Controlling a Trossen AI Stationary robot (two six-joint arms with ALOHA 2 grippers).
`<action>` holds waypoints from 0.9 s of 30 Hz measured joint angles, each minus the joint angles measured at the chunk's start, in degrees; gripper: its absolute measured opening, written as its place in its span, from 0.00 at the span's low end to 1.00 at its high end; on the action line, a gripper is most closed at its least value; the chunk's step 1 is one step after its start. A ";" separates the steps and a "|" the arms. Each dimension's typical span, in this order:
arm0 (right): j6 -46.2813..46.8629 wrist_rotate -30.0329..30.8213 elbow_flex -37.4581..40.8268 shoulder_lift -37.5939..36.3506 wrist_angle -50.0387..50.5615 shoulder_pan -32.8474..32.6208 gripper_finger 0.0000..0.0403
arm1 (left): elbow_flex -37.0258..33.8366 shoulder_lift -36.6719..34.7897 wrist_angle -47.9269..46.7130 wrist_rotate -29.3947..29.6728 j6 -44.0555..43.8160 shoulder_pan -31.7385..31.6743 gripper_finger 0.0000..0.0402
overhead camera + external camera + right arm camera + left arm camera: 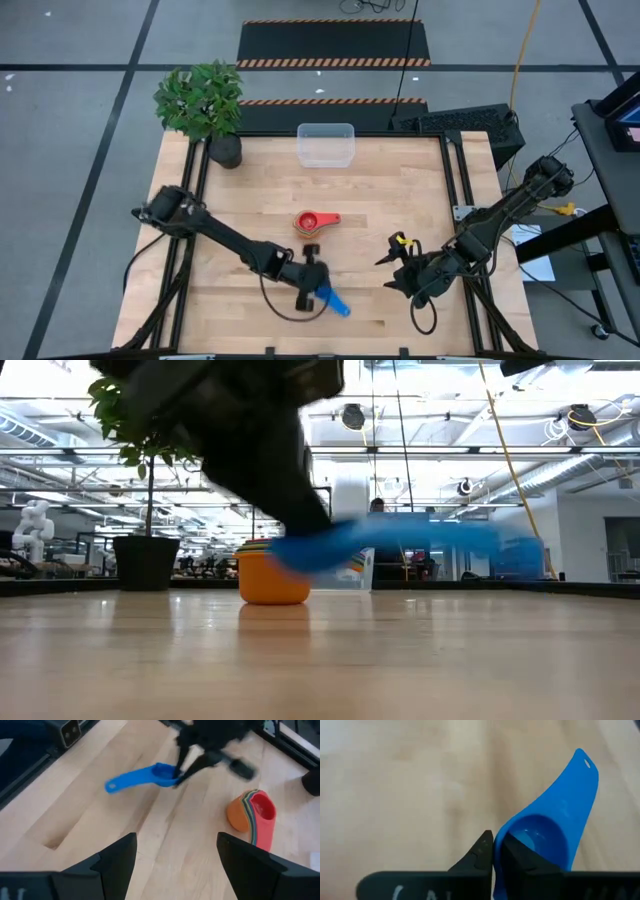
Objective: Nest measuring cups in basket
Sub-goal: Stack the blue measuring cup on top of the red measuring cup
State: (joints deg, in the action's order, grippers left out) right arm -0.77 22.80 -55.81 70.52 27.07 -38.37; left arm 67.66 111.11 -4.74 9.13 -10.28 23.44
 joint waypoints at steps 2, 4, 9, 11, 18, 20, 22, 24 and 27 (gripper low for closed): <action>-0.70 1.76 0.00 0.00 0.00 0.00 0.66 | 0.04 -3.22 -4.30 5.20 -6.39 0.00 0.04; -2.18 4.45 0.00 0.00 -0.02 -0.38 0.66 | 0.04 -6.56 -8.92 8.45 -11.18 0.18 0.03; -9.26 11.22 0.00 0.64 -2.82 -2.61 0.66 | -1.32 -16.14 -12.37 16.46 -19.46 2.39 0.05; -13.48 13.72 0.00 1.73 -5.64 -3.73 0.66 | -2.90 -19.36 -11.31 20.57 -20.83 3.06 0.05; -40.04 32.80 0.00 9.20 -20.06 -6.93 0.66 | -12.46 -26.12 4.23 22.43 -20.04 2.94 0.03; -48.81 36.52 0.00 11.05 -24.88 -6.90 0.66 | -15.40 -27.08 9.67 20.27 -19.64 1.96 0.04; -55.37 37.66 0.00 12.60 -30.31 -6.28 0.66 | -18.00 -28.03 13.46 17.79 -19.09 0.73 0.05; -60.79 37.27 0.00 13.65 -34.18 -5.66 0.66 | -20.10 -28.04 18.14 15.14 -18.96 -0.43 0.05; -69.03 36.75 -0.02 14.96 -38.36 -4.33 0.66 | -22.99 -27.93 21.61 10.92 -19.30 -1.87 0.03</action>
State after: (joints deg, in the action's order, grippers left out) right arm -69.80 59.55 -55.83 85.48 -11.29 -42.70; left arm 44.67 83.18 16.86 20.05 -29.59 21.57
